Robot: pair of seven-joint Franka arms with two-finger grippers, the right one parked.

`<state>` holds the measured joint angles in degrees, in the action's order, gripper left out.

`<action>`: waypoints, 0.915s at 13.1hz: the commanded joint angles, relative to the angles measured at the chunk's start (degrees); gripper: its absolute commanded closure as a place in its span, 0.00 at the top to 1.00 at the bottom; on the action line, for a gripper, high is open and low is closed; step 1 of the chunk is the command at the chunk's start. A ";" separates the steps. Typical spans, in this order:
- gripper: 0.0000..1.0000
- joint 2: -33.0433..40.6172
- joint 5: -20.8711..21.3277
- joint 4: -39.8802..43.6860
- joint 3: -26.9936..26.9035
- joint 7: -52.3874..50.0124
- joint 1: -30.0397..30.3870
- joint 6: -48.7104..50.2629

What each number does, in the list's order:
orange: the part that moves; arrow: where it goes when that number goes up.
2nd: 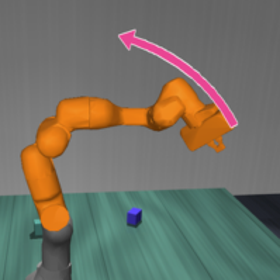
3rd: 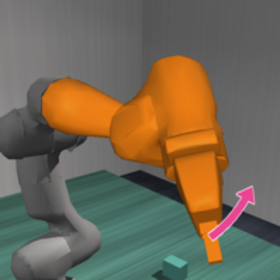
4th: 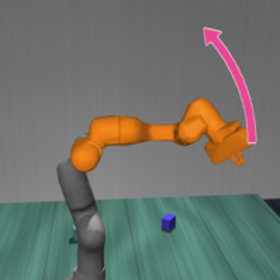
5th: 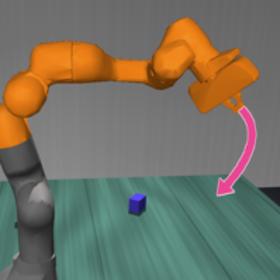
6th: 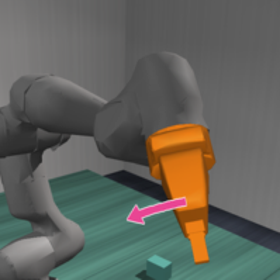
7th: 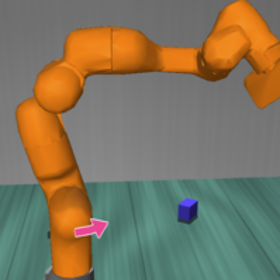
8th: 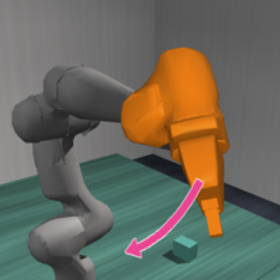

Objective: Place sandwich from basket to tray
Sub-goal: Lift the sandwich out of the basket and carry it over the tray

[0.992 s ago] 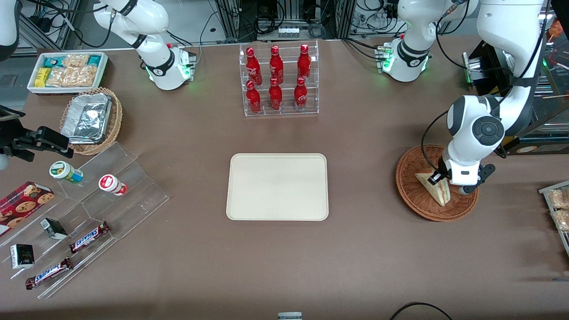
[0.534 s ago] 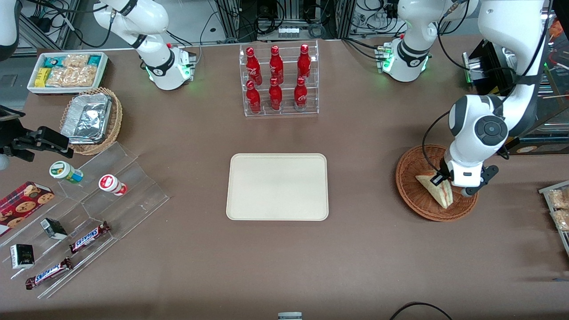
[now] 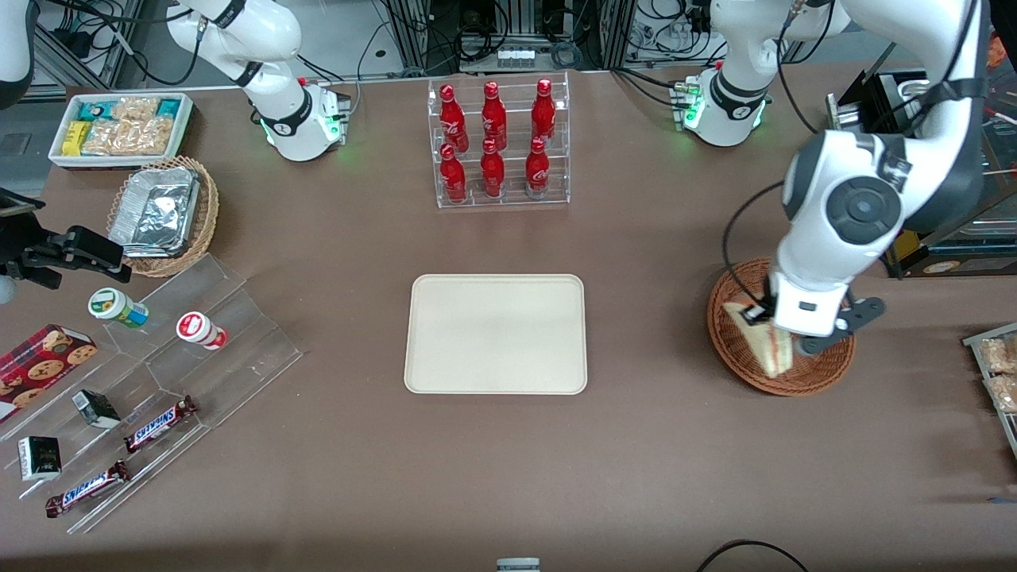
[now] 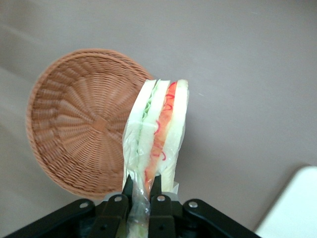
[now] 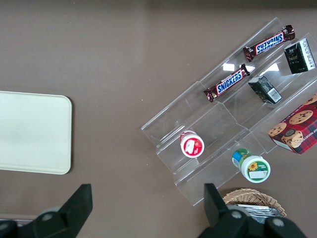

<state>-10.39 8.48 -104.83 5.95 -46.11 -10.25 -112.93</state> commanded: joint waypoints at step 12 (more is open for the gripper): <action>0.00 -18.07 -3.47 11.31 -0.67 -1.52 -24.54 -10.71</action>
<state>-25.33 4.65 -95.72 6.15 -46.83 -32.42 -121.70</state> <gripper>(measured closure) 0.855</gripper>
